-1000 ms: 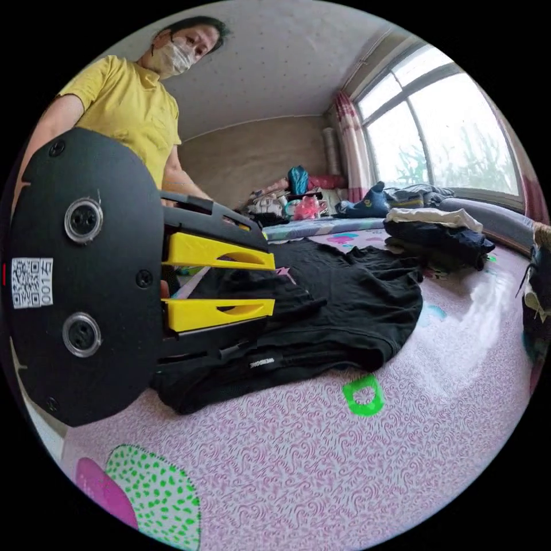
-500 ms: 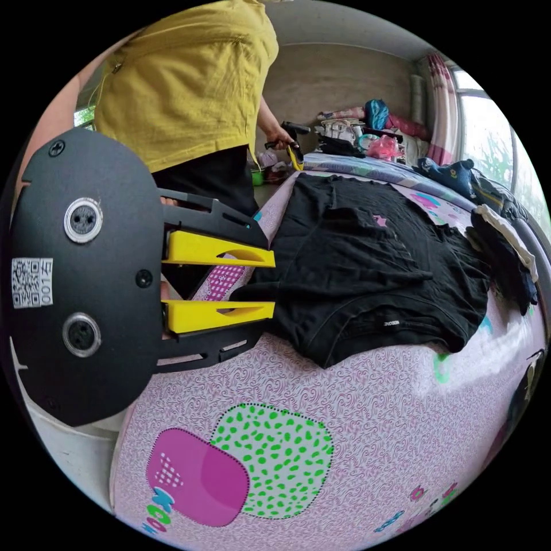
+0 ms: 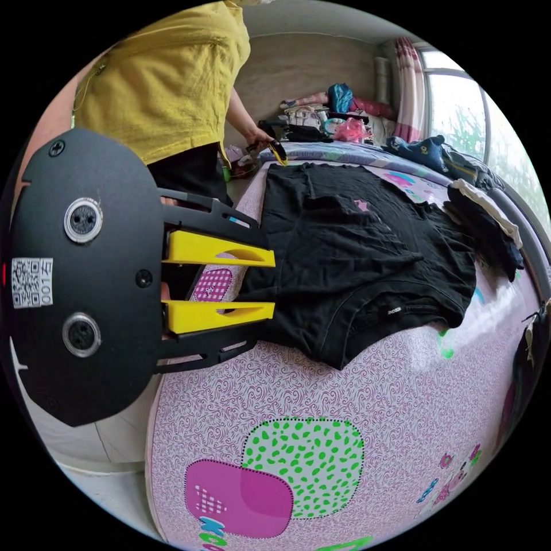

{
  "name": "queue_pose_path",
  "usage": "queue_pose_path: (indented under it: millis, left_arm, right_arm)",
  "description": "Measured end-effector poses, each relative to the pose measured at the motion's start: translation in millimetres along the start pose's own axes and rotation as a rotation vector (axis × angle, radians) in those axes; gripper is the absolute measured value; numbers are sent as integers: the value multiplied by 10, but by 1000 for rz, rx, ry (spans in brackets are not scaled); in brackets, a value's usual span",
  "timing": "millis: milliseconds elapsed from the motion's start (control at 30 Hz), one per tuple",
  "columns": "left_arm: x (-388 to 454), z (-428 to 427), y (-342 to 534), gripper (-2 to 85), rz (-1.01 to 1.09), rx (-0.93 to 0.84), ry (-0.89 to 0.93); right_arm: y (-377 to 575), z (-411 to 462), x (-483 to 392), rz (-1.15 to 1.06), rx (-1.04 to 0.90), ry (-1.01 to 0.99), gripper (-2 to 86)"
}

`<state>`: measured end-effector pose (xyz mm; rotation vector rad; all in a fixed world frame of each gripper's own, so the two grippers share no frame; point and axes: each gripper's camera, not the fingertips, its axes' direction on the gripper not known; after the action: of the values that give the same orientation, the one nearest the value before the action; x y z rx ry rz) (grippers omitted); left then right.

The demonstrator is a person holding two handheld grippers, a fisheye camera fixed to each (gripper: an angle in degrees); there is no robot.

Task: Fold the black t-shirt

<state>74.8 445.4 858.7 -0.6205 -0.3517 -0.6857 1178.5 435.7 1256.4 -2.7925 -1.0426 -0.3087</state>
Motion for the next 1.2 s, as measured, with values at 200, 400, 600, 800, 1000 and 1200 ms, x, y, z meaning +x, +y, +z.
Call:
queue_pose_path:
  millis: [200, 400, 600, 800, 1000, 1200]
  left_arm:
    - [-19, -33, 30, 12, 63, -9, -18]
    - [-56, -89, 107, -10, 113, -51, -31]
    - [-189, -402, 215, -15, 85, 14, -60]
    - [-416, -582, 194, -14, -24, 60, -126]
    - [121, -706, -348, 27, 382, 100, -135]
    - [734, -552, -959, 46, 863, -25, -278]
  right_arm:
    - [-51, 154, 62, 101, 14, -49, 63]
    - [-124, 234, 150, 228, -13, -22, 22]
    - [-197, 265, 160, 247, -19, -7, 13]
    - [-234, 295, 216, 272, -5, -20, 11]
    - [-297, 338, 262, 292, -9, -27, 10]
    - [-367, 392, 273, 293, -18, -21, 11]
